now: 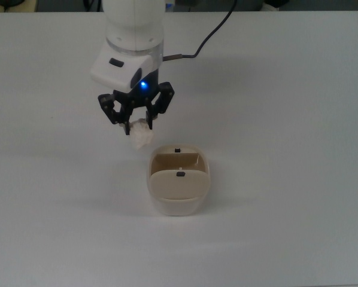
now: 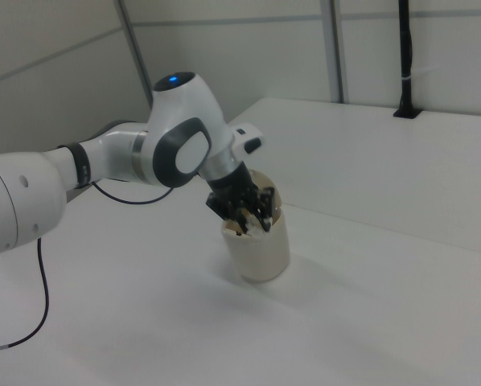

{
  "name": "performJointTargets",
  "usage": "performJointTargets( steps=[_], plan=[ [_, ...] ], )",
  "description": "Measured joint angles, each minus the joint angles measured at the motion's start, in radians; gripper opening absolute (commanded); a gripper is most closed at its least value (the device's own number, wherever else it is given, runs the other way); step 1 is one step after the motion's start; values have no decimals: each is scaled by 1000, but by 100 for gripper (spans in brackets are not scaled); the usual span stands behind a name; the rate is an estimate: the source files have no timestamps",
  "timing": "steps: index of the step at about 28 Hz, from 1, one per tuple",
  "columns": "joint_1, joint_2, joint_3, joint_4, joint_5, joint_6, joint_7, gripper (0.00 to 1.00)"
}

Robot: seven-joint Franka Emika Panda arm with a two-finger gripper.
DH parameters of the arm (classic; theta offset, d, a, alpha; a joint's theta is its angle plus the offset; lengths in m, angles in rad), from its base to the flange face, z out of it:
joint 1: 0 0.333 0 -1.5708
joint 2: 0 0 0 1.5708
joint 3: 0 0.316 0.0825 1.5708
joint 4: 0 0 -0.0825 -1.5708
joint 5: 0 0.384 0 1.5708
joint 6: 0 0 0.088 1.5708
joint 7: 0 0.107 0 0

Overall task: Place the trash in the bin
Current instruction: 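Lift the paper ball and carry it over the cream bin opening, then lower into the bin opening and open the gripper to drop the ball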

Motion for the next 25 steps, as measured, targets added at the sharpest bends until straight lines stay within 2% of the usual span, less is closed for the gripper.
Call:
performJointTargets(
  steps=[2, 5, 10, 16, 20, 25],
  plan=[
    [2, 10, 19, -2, 0, 56, 4, 48],
    [7, 44, 38, -7, 0, 133, 25, 65],
    [10, 100, 46, -8, 0, 246, 62, 79],
    [12, 109, 46, -5, 0, 261, 86, 100],
    [11, 102, 46, -2, 0, 249, 122, 100],
    [5, 79, 41, 0, 0, 113, 158, 100]
  ],
)
